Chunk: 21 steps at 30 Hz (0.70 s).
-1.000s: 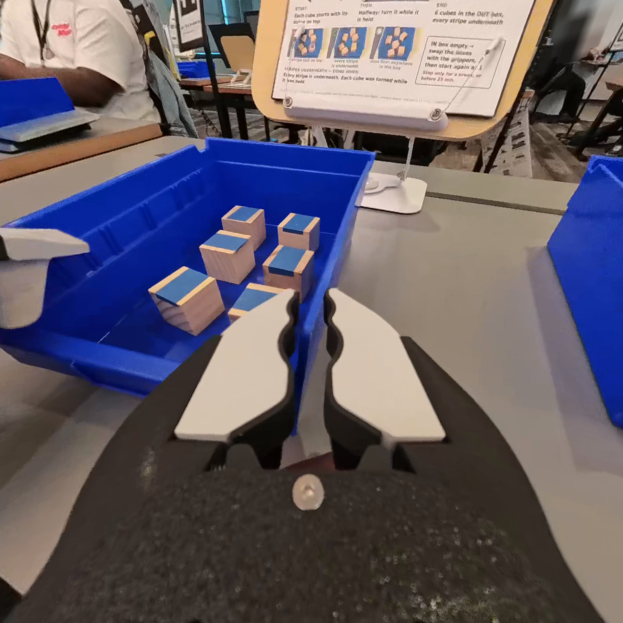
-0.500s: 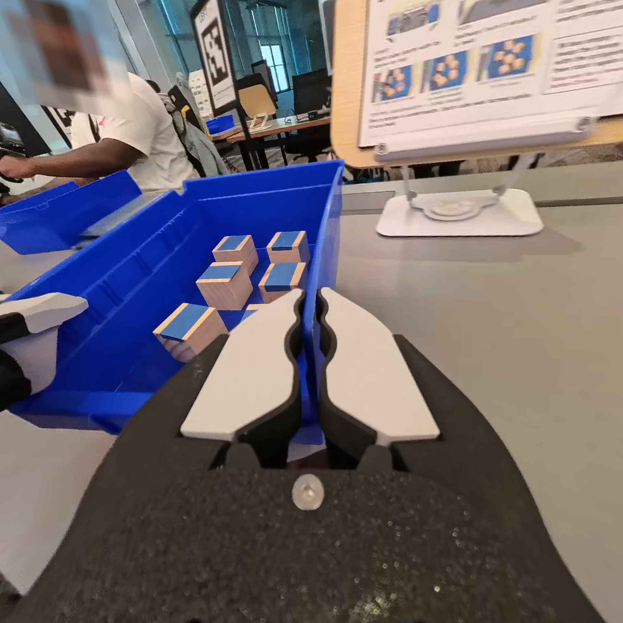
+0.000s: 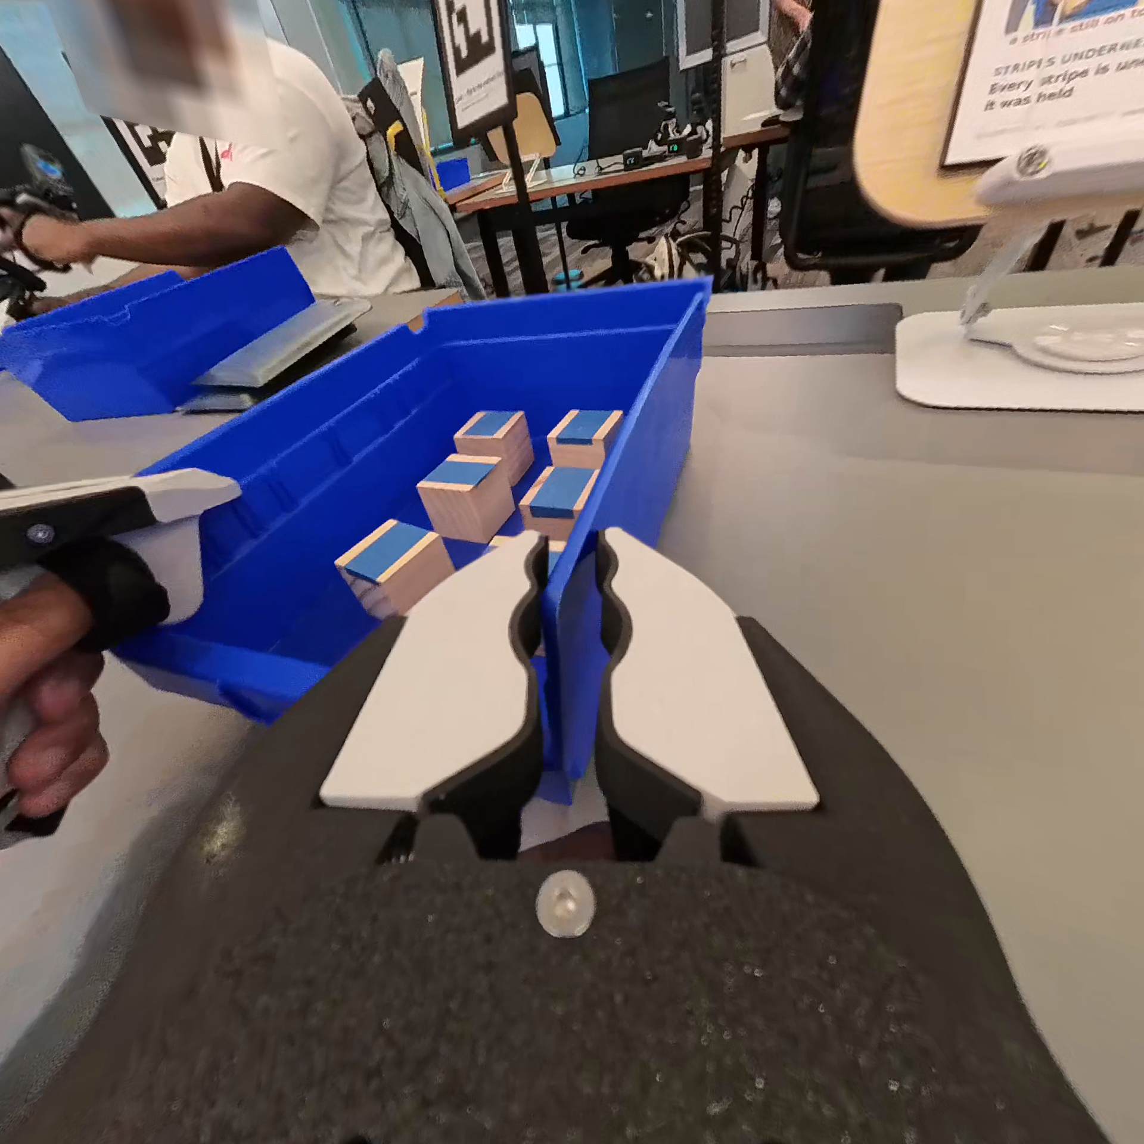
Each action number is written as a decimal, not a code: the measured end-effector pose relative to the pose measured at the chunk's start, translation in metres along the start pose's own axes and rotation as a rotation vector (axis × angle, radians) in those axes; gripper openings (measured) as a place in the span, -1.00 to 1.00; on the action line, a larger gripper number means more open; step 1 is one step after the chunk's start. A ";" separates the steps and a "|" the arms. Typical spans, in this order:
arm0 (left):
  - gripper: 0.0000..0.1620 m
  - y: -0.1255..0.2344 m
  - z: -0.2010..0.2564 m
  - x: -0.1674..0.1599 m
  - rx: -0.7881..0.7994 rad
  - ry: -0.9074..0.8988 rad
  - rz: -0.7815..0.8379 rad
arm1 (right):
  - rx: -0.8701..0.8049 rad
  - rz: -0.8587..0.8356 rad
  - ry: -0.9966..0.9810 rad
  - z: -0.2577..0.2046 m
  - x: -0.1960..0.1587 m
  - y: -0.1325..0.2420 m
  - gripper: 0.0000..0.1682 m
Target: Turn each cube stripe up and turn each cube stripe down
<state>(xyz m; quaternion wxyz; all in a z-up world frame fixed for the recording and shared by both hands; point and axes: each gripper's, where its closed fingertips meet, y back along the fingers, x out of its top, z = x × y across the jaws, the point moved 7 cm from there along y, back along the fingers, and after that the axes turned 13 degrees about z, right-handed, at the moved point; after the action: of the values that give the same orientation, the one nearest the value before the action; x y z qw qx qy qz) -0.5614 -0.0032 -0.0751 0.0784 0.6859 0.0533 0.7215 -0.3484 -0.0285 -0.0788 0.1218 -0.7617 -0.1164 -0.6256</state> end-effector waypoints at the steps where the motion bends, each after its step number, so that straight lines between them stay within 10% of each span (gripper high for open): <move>1: -0.97 -0.002 -0.003 -0.004 -0.003 0.015 -0.004 | 0.002 -0.011 -0.009 -0.001 -0.005 -0.001 -0.82; 10: -0.95 -0.005 -0.013 -0.004 -0.059 0.033 -0.044 | 0.169 -0.052 -0.025 0.002 -0.003 0.003 -0.73; 14: -0.50 0.019 -0.008 0.023 -0.013 0.061 -0.037 | 0.434 -0.160 0.106 0.031 0.021 0.031 -0.46; 21: -0.35 0.095 0.135 0.050 -0.320 0.114 0.128 | 0.443 -0.334 0.166 0.178 0.049 0.102 -0.29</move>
<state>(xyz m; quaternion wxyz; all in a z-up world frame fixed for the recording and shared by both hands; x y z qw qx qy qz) -0.4331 -0.0916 -0.0017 0.1375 0.6244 -0.1015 0.7621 -0.1410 -0.0645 -0.0685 0.1895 -0.6329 -0.3637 -0.6567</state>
